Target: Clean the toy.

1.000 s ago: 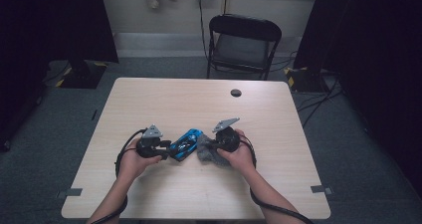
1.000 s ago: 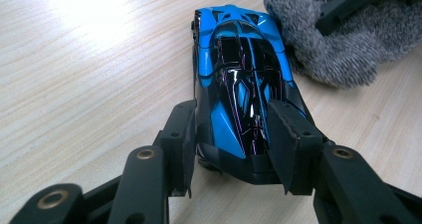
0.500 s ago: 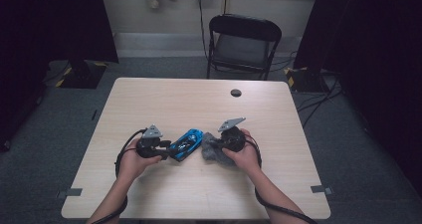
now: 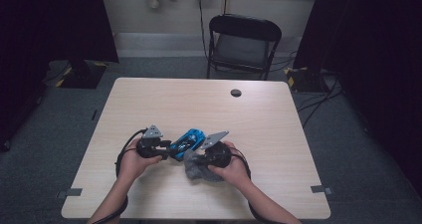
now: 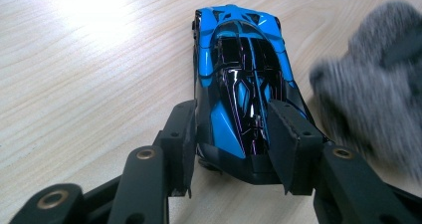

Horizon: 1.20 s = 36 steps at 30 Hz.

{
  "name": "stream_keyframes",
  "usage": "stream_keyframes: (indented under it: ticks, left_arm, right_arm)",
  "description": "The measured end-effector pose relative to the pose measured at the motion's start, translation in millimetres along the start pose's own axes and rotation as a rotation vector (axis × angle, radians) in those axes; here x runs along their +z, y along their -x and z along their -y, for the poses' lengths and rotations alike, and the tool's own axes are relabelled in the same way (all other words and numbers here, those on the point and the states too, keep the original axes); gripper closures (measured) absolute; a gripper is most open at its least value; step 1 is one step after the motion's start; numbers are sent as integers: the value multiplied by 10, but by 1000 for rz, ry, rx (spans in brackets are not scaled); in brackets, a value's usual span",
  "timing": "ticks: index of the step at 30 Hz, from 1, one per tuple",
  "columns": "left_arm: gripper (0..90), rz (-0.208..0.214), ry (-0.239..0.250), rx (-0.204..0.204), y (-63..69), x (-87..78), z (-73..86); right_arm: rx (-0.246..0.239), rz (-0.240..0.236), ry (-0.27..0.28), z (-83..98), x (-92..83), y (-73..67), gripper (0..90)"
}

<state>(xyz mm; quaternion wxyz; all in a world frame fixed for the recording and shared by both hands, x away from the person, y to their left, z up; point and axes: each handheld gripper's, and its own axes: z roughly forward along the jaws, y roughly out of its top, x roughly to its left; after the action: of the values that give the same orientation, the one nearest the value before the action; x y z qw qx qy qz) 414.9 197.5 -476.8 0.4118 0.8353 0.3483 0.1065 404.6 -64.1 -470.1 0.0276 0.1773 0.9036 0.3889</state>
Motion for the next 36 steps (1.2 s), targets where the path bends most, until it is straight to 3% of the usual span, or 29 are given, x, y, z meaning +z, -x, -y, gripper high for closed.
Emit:
stream_keyframes:
  ticks: [4, 17, 36]
  left_arm:
    - [560, 1, -1, 1, -2, -1, 0]
    - [561, 0, 2, 2, 3, -2, 3]
    - [561, -4, 1, 6, 4, -2, 1]
  right_arm:
    - [-40, -21, -18, -47, 116, -102, 820]
    - [-13, -17, -10, -95, 201, -21, 820]
    - [65, 43, -2, -27, 94, 309, 820]
